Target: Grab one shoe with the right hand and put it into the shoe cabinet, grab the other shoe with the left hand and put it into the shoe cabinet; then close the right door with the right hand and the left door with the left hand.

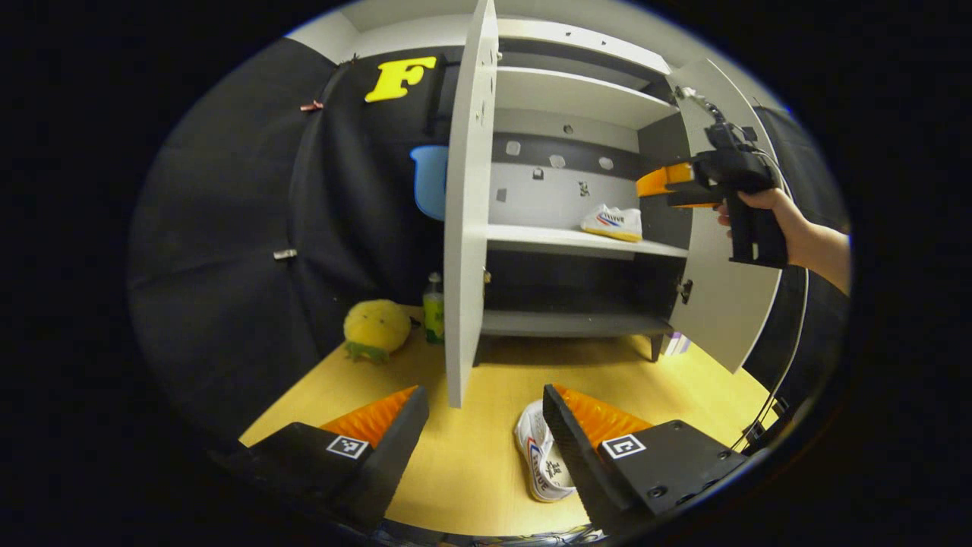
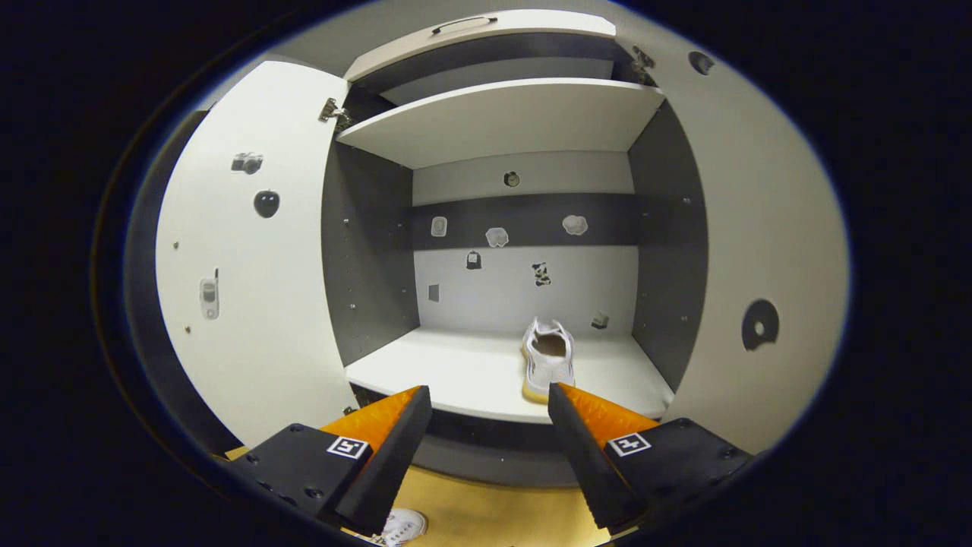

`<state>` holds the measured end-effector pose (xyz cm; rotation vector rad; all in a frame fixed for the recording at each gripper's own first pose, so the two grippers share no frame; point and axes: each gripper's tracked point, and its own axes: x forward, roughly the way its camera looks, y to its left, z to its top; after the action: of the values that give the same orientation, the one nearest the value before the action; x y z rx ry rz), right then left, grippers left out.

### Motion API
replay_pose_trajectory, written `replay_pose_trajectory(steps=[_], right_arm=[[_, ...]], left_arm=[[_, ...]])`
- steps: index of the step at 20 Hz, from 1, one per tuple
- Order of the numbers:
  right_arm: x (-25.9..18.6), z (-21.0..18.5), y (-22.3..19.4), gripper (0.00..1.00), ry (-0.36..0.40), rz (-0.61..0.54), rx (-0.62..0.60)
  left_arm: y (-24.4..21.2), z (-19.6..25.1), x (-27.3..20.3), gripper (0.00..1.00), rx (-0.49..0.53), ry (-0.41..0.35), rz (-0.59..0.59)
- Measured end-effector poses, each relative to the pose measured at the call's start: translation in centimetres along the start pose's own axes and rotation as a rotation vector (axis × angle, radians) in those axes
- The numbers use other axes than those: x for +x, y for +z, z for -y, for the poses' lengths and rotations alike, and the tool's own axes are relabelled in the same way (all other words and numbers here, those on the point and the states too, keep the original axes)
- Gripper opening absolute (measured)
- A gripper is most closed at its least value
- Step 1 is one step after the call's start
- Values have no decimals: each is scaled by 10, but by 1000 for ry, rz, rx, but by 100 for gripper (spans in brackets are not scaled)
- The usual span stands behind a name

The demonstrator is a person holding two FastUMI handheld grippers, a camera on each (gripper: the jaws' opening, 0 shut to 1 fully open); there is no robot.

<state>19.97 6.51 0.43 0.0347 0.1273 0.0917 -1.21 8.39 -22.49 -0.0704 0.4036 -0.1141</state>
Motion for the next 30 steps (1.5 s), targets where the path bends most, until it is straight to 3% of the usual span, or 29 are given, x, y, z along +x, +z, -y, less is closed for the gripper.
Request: replay_pose_trajectory(steps=[4,7,11,17,20,22,24,25,28,29,30], right_arm=[[-52,-2,-89,98,-5,-148,-10],[-87,7,-155,99,-42,-286,-12],[-137,16,-212,99,-96,-409,13],[-191,34,-245,99,-174,-493,41],[-208,47,-242,99,-204,-494,43],[-220,59,-238,99,-238,-481,38],[-233,69,-240,98,-268,-481,41],[-238,71,-241,99,-274,-485,45],[-250,80,-244,99,-288,-487,42],[-253,81,-242,99,-290,-482,40],[-255,82,-242,99,-291,-479,37]], left_arm=[[-50,16,18,96,-35,-67,-133],[-75,27,39,96,-4,-100,-191],[-114,35,66,95,34,-112,-281],[-140,45,112,96,32,-121,-383],[-146,41,136,94,57,-77,-405],[-143,36,151,88,64,-32,-393],[-147,44,158,73,44,-47,-411],[-150,46,163,59,41,-49,-418],[-152,32,168,36,77,40,-438],[-150,27,167,22,76,69,-432],[-152,26,166,15,63,70,-444]])
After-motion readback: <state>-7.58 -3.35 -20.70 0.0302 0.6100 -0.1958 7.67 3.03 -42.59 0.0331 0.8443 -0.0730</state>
